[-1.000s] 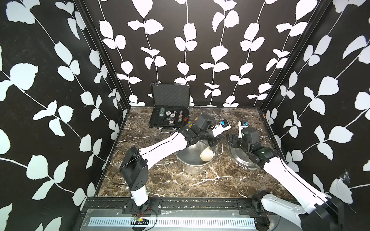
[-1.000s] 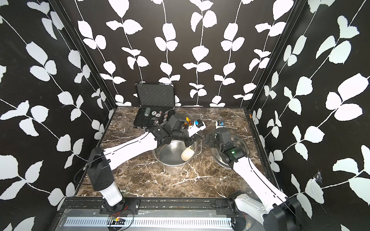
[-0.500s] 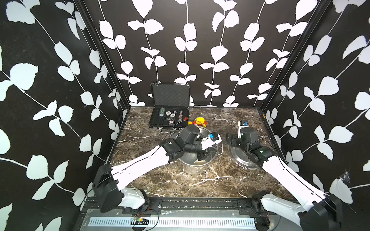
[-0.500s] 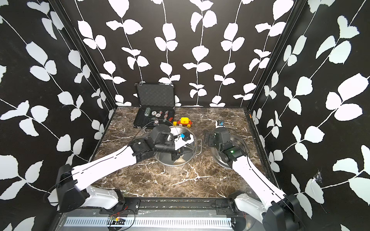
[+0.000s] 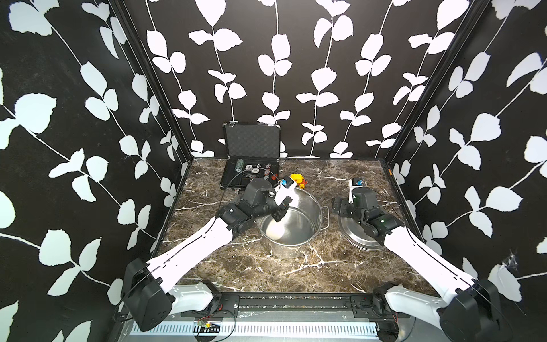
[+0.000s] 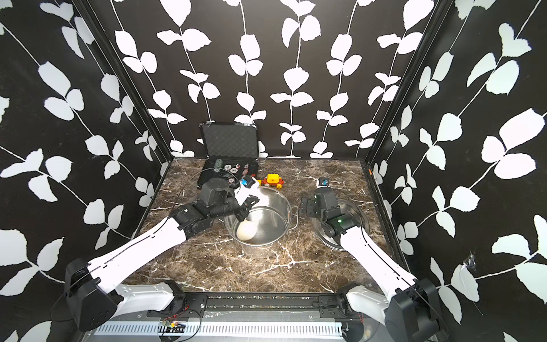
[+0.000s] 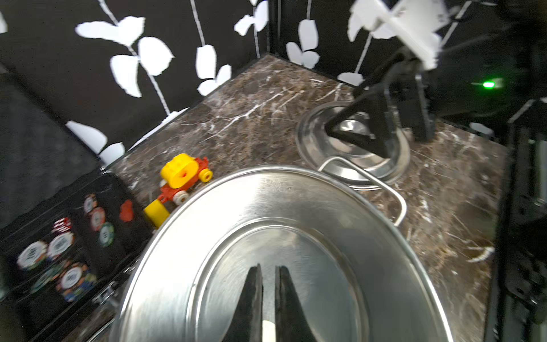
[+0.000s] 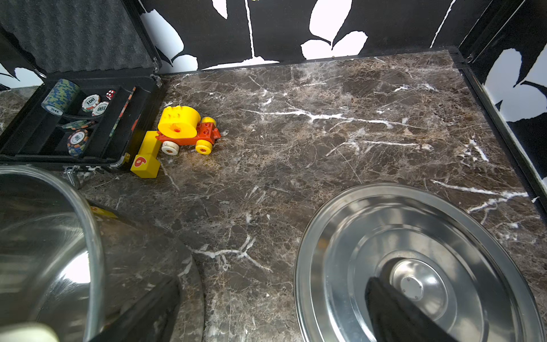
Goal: Stir the soup with a spoon
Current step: Stir the soup in the pan with a stick.
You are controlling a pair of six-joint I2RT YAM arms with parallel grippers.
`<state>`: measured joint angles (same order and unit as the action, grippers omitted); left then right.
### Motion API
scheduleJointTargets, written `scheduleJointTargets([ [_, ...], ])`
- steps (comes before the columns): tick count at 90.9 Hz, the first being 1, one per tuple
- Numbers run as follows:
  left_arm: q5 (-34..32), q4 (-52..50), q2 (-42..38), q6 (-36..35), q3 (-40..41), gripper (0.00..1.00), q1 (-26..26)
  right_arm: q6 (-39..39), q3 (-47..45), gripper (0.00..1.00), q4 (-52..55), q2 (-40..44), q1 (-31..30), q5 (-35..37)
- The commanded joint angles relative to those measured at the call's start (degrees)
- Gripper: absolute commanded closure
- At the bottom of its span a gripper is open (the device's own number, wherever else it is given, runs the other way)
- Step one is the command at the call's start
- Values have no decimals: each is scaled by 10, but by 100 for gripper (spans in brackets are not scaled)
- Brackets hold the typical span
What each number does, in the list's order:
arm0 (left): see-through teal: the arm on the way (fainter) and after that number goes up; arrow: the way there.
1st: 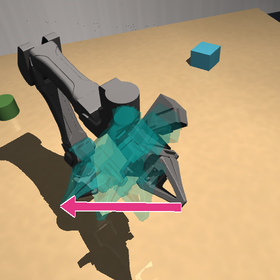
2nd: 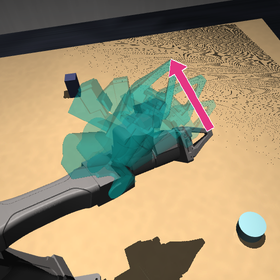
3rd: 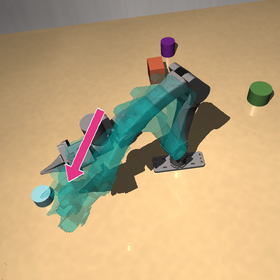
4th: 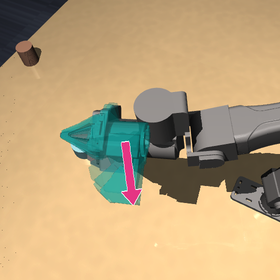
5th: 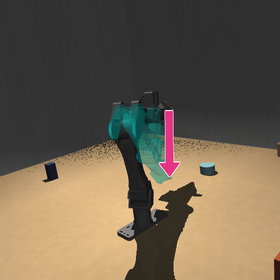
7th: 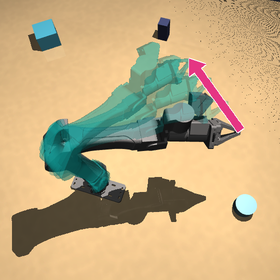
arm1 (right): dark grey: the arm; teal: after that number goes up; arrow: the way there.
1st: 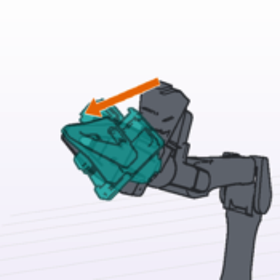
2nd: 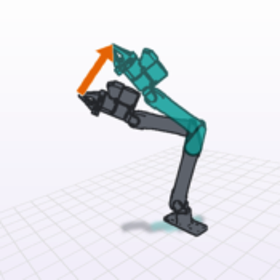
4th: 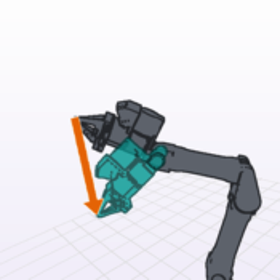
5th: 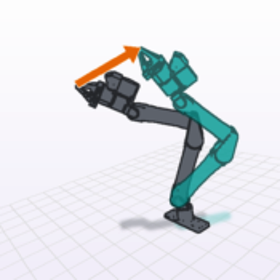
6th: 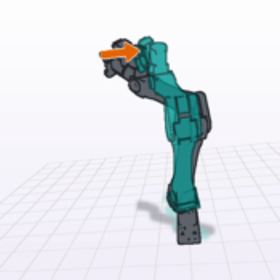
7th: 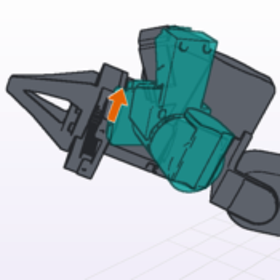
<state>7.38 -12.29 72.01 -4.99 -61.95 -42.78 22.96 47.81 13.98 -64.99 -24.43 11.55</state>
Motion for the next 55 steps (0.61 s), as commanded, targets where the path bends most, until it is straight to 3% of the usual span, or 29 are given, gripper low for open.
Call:
scheduleJointTargets([
  [1,-76,35,16,26,-23,100,16,-1,23,1,-13,-2,1,2],
  [32,-71,49,130,17,-125,100,52,-13,20,1,-3,15,1,13],
  [55,16,18,232,-5,-244,100,52,-30,11,1,0,30,2,48],
])
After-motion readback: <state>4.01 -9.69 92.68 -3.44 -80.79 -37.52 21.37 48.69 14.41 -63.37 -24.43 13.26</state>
